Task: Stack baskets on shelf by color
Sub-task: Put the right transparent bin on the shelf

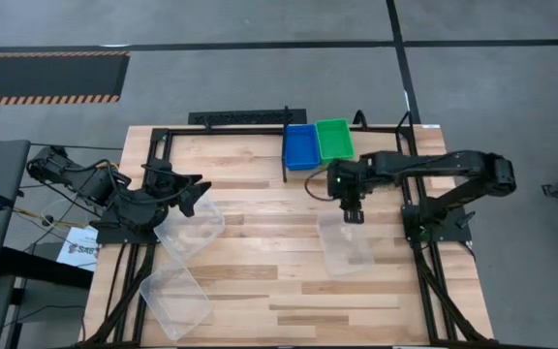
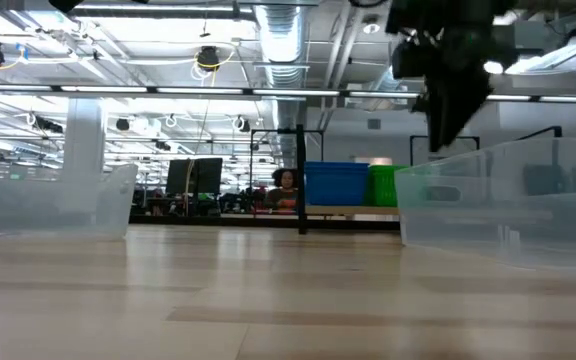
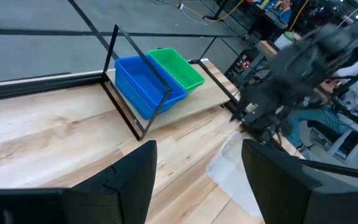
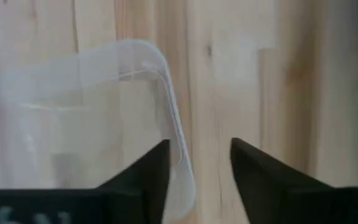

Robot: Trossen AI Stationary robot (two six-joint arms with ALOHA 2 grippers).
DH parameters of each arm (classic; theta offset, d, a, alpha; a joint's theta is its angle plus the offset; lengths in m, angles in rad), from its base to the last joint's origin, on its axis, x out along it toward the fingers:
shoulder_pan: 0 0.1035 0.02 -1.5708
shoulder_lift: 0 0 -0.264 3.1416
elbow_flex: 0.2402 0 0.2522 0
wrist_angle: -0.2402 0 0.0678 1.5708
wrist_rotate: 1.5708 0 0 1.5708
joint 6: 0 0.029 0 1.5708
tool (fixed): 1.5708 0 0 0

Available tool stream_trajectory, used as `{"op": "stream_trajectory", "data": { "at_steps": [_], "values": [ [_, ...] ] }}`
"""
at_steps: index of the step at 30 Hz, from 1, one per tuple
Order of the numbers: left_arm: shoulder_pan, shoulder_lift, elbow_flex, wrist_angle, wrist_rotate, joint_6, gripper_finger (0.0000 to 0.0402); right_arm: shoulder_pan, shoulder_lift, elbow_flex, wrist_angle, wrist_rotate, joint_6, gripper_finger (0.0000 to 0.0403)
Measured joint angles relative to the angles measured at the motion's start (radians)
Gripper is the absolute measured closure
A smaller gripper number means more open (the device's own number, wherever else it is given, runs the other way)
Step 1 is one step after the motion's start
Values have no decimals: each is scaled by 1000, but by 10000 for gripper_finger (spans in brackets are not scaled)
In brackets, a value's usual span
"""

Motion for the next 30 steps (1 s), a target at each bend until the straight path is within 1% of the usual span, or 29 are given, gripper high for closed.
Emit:
{"op": "stream_trajectory", "data": {
  "at_steps": [2, 4, 5, 7, 9, 12, 15, 17, 19, 21, 27, 30],
  "values": [
    [0, 0, 0, -1, 1, 5, 178, 9, -15, 64, -89, -44, 64, 178],
    [0, 0, 0, -4, 4, 7, 178, 57, -35, 98, -95, -132, 136, 159],
    [0, 0, 0, -6, 6, 9, 178, 94, -47, 98, -91, -166, 166, 154],
    [0, 0, 0, -6, 14, 10, 178, 195, -57, 97, -102, -183, 226, 152],
    [0, 1, 0, -6, 38, 16, 178, 305, -57, 97, -104, -152, 294, 153],
    [0, 1, 0, -6, 69, 30, 178, 459, -47, 96, -73, -71, 410, 159],
    [0, 1, 0, -6, 79, 45, 178, 578, -14, 95, -24, 10, 492, 162],
    [0, 1, 0, -6, 79, 48, 178, 635, 14, 96, 5, 49, 529, 162],
    [0, 2, 0, -6, 79, 48, 178, 675, 54, 96, 12, 77, 554, 162],
    [0, 1, 0, -7, 80, 48, 178, 697, 100, 96, 10, 84, 557, 162],
    [0, 2, 0, -9, 82, 55, 178, 716, 261, 96, 10, 84, 554, 162],
    [0, 2, 0, -13, 107, 56, 178, 716, 333, 96, 32, 84, 554, 162]
  ]
}}
